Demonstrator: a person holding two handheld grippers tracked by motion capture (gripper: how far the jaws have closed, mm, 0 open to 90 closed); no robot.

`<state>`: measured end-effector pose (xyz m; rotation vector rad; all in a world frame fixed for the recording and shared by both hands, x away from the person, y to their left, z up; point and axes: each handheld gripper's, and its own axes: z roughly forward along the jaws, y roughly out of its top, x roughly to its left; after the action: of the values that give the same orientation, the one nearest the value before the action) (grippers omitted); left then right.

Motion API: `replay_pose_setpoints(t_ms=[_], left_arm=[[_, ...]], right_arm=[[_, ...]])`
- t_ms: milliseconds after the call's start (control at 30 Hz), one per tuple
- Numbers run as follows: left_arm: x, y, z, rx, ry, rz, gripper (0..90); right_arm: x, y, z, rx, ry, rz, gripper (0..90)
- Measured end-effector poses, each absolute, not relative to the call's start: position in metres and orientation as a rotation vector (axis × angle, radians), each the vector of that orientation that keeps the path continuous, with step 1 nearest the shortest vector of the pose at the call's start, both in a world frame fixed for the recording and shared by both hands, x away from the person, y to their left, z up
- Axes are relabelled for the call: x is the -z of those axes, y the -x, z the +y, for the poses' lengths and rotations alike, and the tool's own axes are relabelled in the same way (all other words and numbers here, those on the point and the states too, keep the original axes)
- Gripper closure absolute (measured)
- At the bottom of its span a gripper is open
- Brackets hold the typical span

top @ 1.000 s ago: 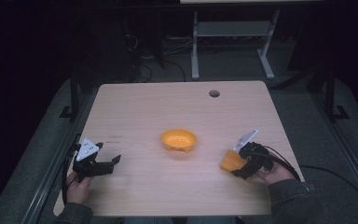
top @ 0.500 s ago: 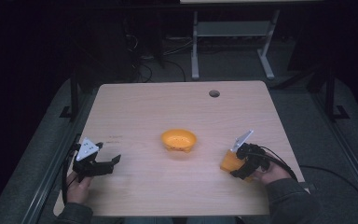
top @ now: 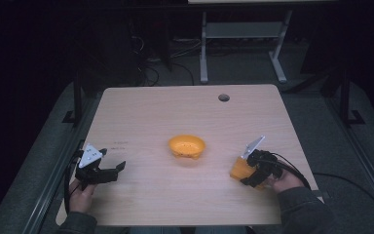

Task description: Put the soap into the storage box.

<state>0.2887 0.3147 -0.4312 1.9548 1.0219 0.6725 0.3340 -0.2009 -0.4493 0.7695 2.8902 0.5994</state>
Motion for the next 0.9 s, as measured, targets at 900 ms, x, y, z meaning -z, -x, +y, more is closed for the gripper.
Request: replay_pose_setpoints(t_ms=[900], left_arm=[[0.430,-0.288,0.318,-0.674,-1.938,1.039,14.1]], right_arm=[[0.425,-0.339,-0.186,-0.675,-0.699,2.888,20.3]])
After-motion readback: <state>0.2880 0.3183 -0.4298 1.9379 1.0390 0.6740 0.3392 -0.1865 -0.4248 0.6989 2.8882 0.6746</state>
